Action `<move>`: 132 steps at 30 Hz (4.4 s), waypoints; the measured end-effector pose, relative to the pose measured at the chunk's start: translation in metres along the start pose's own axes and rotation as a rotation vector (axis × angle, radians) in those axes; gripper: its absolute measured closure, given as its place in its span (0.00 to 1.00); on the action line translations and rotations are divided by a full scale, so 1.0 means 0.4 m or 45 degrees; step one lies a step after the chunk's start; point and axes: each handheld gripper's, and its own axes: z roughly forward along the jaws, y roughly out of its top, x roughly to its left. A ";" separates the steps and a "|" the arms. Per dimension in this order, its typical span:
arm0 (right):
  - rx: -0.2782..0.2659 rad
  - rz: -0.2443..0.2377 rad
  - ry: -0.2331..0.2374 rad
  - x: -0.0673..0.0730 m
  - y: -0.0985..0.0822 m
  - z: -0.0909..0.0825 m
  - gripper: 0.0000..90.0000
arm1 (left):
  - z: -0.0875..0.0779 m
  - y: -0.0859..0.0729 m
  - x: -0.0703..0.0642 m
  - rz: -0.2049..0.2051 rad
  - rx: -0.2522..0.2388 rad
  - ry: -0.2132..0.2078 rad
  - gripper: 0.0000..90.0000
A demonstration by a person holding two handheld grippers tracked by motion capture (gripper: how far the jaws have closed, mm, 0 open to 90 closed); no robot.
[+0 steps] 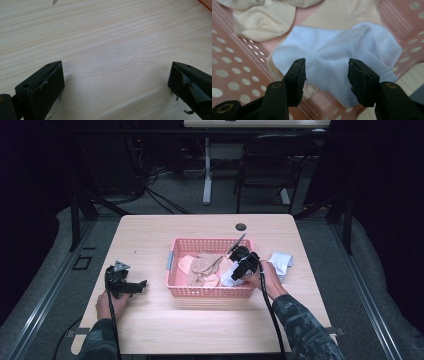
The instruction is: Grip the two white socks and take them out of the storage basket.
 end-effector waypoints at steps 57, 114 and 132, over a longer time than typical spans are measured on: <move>-0.417 -0.016 0.107 0.009 0.053 -0.235 1.00 | 0.000 0.000 0.000 -0.001 0.002 0.000 0.01; -0.658 0.194 -0.102 -0.179 -0.124 -0.521 1.00 | 0.001 0.001 0.000 0.000 -0.001 -0.001 0.01; -0.572 0.365 -0.061 -0.269 -0.223 -0.368 1.00 | 0.001 0.001 0.000 0.000 -0.002 0.001 0.01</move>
